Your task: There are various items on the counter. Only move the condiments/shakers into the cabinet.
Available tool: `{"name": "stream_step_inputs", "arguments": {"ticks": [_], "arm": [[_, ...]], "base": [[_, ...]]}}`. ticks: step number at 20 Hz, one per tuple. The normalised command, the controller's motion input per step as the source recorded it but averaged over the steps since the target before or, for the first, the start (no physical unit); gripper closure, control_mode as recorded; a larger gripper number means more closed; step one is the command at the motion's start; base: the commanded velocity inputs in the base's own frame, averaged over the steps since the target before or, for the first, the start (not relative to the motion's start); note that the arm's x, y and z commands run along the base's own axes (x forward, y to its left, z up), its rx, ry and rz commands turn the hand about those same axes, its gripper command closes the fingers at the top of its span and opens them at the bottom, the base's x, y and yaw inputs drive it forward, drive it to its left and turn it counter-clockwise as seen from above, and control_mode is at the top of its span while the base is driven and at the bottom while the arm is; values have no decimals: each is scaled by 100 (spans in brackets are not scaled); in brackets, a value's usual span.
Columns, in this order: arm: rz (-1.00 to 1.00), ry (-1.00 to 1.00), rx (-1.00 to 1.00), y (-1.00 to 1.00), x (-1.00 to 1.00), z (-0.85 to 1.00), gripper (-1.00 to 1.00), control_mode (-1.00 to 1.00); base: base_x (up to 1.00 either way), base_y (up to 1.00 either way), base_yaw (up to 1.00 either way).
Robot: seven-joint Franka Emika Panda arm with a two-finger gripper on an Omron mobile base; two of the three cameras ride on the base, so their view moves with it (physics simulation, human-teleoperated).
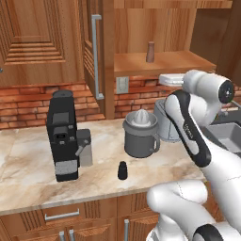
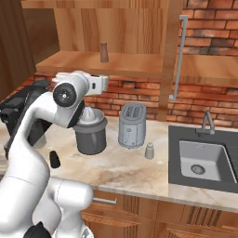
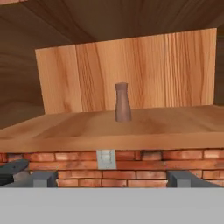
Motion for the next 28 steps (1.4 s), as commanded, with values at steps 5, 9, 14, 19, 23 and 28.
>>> {"name": "stream_step_inputs", "arguments": {"ticks": [5, 9, 14, 19, 23, 28], "arm": [[0, 10, 0, 1, -100, -70, -100, -100], [15, 13, 3, 13, -100, -64, -100, -100], [31, 11, 10, 4, -48, -32, -100, -100], [21, 14, -3, 0, 22, -19, -100, -100], [2, 38, -12, 53, 46, -56, -100, -100], [0, 53, -20, 78, 27, -67, -100, -100]], "base": [[0, 0, 0], [0, 0, 0], [0, 0, 0], [0, 0, 0], [0, 0, 0], [0, 0, 0]]}}
